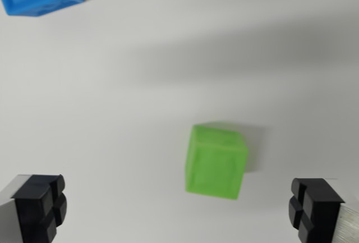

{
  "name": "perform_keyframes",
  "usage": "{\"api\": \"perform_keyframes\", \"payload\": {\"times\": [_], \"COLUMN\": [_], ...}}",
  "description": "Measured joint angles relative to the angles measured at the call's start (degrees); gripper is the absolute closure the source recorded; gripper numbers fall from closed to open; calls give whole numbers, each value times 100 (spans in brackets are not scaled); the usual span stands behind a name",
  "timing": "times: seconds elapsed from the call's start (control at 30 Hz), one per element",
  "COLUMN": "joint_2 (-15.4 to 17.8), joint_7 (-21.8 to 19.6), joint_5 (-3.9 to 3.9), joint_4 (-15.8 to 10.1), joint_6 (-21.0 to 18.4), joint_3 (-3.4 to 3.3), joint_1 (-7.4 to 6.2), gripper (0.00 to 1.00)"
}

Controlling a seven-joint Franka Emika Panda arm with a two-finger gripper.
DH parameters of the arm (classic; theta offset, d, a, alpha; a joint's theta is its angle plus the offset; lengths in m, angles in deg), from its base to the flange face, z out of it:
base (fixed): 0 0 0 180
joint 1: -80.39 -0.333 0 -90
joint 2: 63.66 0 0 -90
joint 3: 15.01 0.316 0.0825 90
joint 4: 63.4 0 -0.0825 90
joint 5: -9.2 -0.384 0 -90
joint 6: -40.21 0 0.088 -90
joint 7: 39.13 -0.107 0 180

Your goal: Stack cube

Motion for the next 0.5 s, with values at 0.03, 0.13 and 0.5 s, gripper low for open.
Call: {"api": "perform_keyframes", "payload": {"times": [0.03,0.13,0.5], "joint_2": [2,6,-14], "joint_7": [-6,-45,-143], "joint_5": [0,-3,-12], "joint_4": [-34,-226,-820], "joint_6": [27,188,727], "joint_3": [-3,-26,-109], "joint_1": [5,30,121], "gripper": [0,0,0]}}
